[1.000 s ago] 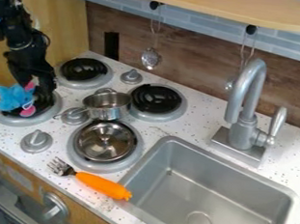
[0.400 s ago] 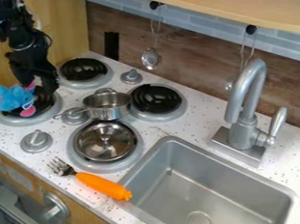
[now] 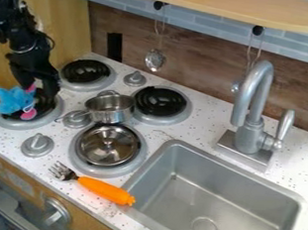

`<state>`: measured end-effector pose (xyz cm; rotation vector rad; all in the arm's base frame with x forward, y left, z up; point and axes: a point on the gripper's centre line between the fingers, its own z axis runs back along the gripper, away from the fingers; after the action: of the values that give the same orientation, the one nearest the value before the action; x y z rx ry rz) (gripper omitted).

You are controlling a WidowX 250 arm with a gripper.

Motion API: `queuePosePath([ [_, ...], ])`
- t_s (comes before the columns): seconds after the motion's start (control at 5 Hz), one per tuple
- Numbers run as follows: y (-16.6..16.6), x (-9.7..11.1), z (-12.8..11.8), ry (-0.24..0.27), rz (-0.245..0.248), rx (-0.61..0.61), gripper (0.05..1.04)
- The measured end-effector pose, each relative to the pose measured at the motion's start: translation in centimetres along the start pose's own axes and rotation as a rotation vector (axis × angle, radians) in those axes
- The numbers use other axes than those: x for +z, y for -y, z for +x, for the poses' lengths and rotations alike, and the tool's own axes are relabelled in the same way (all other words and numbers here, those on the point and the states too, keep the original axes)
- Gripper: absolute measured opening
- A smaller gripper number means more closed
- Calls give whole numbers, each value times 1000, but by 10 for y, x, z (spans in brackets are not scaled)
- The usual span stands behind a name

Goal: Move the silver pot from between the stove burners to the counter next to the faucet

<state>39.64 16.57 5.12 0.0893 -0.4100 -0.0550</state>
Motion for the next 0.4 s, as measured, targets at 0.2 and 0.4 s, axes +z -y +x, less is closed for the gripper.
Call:
queuePosePath([
  [0.2,10,-2,3,2,-8,-22,1007],
  [0.4,28,-2,11,9,-42,-38,1007],
])
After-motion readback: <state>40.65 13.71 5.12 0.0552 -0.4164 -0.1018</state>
